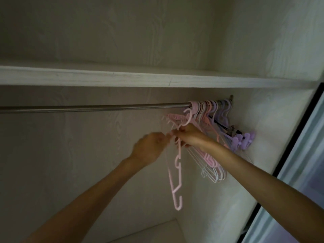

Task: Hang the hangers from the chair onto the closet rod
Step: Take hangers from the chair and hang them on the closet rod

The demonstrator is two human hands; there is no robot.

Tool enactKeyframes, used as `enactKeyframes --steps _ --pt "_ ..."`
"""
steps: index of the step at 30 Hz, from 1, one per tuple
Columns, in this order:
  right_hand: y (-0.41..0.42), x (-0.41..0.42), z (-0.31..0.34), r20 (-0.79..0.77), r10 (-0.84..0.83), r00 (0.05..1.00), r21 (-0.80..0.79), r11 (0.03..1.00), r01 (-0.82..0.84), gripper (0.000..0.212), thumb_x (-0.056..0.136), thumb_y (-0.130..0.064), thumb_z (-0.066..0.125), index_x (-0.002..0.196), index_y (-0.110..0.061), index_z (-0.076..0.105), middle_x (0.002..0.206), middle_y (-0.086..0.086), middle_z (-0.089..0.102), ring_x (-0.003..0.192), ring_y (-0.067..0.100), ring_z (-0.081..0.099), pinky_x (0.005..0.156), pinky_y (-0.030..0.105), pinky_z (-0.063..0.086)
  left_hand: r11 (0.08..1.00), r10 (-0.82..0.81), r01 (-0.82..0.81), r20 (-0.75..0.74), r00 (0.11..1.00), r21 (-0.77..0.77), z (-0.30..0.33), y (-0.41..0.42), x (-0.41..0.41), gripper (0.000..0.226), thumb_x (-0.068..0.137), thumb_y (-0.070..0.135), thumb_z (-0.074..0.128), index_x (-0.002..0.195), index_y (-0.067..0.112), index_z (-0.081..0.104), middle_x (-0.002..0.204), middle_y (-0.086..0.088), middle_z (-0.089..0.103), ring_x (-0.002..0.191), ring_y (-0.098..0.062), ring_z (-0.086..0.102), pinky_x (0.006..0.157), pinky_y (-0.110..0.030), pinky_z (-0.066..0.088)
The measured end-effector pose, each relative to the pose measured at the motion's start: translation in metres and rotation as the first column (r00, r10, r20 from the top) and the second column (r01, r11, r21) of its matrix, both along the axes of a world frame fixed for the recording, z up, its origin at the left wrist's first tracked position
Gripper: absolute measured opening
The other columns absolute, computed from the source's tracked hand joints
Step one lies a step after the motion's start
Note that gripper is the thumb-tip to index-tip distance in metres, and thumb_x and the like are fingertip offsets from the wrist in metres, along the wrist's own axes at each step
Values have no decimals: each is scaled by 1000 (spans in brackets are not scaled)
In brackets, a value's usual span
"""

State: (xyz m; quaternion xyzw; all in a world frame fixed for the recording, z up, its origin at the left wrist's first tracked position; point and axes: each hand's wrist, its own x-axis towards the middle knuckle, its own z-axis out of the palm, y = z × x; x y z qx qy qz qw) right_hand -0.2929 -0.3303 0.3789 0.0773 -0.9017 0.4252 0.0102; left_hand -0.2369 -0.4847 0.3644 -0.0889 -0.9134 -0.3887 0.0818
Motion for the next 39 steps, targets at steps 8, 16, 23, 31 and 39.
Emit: enactKeyframes --steps 8,16,23,31,39 --pt "7 -38 37 -206 26 978 428 901 66 32 93 -36 54 73 -14 65 74 1 59 71 11 54 53 21 35 670 158 -428 -447 881 -607 21 -53 -64 71 93 27 46 151 19 6 157 -2 14 145 -22 13 118 -40 4" --pt "-5 -77 14 -339 -59 939 485 844 228 33 91 -39 54 100 -11 69 107 11 68 103 29 63 77 33 50 721 176 -481 -540 823 -499 14 -52 -67 72 89 27 52 150 23 13 154 0 25 144 -20 18 119 -43 3" --pt "2 -70 -1 -580 -89 810 371 856 360 48 90 -50 50 117 -9 51 107 11 65 96 30 64 74 38 54 692 198 -506 -538 819 -515 9 -49 -67 77 89 33 51 151 23 7 156 1 17 146 -20 10 119 -45 -2" --pt "-8 -88 7 -729 268 630 593 706 388 49 83 -26 65 127 -8 52 128 12 56 116 32 53 99 42 37 674 197 -537 -577 793 -508 2 -51 -70 83 85 35 56 150 25 5 156 0 17 146 -20 10 119 -46 -3" --pt "50 -98 2 -710 283 645 625 675 392 61 81 -19 65 137 -10 43 133 11 52 121 33 49 107 39 25 640 210 -532 -540 815 -554 3 -49 -70 87 86 37 55 150 23 -2 157 -1 11 147 -22 5 119 -48 -4"
